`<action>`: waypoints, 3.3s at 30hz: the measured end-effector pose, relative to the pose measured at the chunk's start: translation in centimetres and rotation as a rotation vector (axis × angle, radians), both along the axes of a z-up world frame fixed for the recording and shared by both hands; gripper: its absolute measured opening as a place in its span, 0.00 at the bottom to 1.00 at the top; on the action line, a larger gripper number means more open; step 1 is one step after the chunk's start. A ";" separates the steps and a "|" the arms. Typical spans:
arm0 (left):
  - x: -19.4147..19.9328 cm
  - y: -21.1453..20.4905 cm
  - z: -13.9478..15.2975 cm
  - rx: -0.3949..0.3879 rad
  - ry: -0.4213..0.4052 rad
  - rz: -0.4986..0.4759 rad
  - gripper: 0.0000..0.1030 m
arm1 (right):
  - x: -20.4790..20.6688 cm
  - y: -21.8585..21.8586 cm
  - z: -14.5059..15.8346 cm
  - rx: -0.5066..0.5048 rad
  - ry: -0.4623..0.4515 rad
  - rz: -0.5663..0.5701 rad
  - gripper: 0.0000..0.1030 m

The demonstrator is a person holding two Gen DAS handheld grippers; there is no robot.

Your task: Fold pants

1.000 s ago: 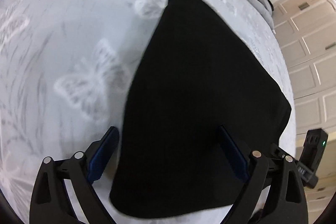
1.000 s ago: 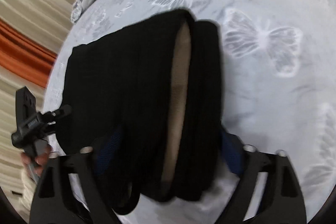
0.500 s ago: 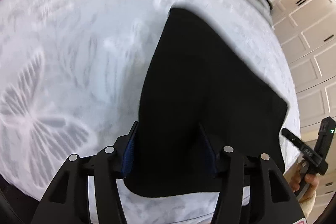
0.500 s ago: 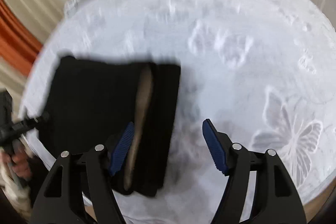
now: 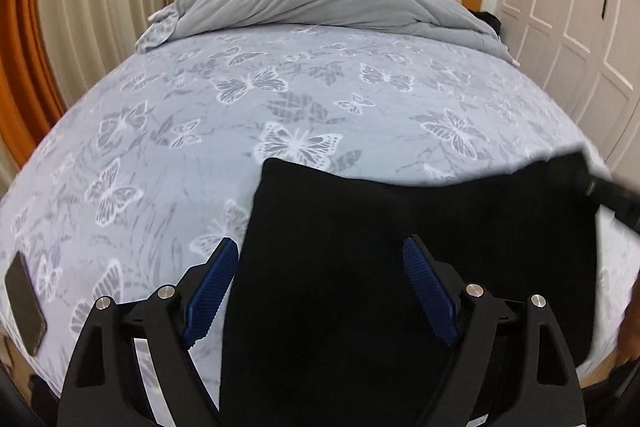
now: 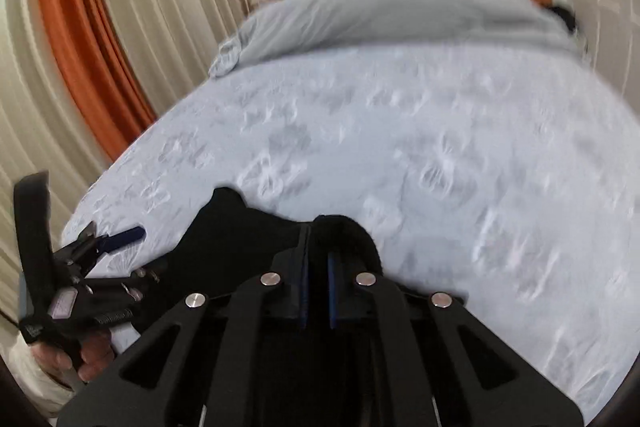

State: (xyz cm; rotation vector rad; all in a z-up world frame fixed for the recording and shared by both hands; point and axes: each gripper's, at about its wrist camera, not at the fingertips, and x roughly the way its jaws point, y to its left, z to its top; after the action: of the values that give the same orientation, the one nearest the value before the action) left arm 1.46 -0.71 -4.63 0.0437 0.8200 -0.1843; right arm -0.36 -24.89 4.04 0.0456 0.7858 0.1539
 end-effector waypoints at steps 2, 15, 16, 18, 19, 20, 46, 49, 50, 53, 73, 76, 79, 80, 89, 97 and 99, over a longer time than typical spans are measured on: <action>0.5 -0.7 -0.8 0.026 0.022 -0.005 0.81 | 2.2 -1.9 -5.1 -0.130 0.207 -0.112 0.16; 0.2 -0.6 -3.6 0.040 0.151 -0.028 0.81 | -5.6 -4.1 -5.3 0.123 0.265 -0.126 0.60; -0.1 -0.7 -3.7 0.053 0.149 -0.032 0.81 | -5.8 -4.0 -5.7 0.117 0.279 -0.124 0.63; -0.6 -0.8 -3.8 0.078 0.145 -0.036 0.82 | -5.8 -3.6 -6.7 0.104 0.299 -0.117 0.68; -0.8 -0.8 -3.9 0.088 0.143 -0.038 0.83 | -5.7 -3.7 -7.0 0.115 0.304 -0.114 0.70; -1.0 -0.8 -4.0 0.100 0.140 -0.038 0.83 | -5.9 -3.7 -7.1 0.132 0.309 -0.113 0.73; 0.7 6.6 -8.7 -0.348 0.443 -0.031 0.90 | -5.5 -3.4 -10.4 0.371 0.374 -0.168 0.92; 1.3 5.9 -9.3 -0.385 0.422 -0.025 0.95 | -5.3 -3.2 -10.5 0.374 0.344 -0.177 0.85; 1.3 5.2 -9.3 -0.361 0.402 -0.004 0.95 | -5.3 -3.3 -10.5 0.384 0.334 -0.178 0.77; 0.9 3.5 -9.3 -0.287 0.338 -0.012 0.95 | -5.5 -3.8 -10.4 0.444 0.314 -0.180 0.53; -10.3 2.6 -3.6 0.051 0.173 0.026 0.32 | -14.2 1.3 -7.1 0.189 0.153 -0.134 0.40; -11.4 2.5 -3.2 0.087 0.145 0.039 0.32 | -14.6 1.6 -7.0 0.209 0.148 -0.147 0.40; -12.1 2.4 -2.1 0.080 0.138 0.044 0.32 | -15.3 1.6 -6.7 0.231 0.145 -0.149 0.39; -12.1 2.4 -1.9 0.074 0.138 0.043 0.31 | -15.6 1.6 -6.7 0.238 0.145 -0.150 0.39; -15.3 2.5 1.2 0.021 0.118 0.012 0.31 | -18.2 2.7 -4.8 0.302 0.121 -0.124 0.38; -18.2 2.0 7.3 -0.008 0.001 -0.053 0.31 | -20.5 3.9 2.6 0.306 -0.022 -0.053 0.38; -18.6 2.1 9.6 -0.020 -0.045 -0.064 0.31 | -20.8 3.6 5.0 0.304 -0.083 -0.043 0.38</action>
State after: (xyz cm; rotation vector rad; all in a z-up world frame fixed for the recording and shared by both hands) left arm -17.12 1.40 5.02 0.0553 0.7718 -0.2510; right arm -21.18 -21.31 9.05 0.3415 0.6726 0.2323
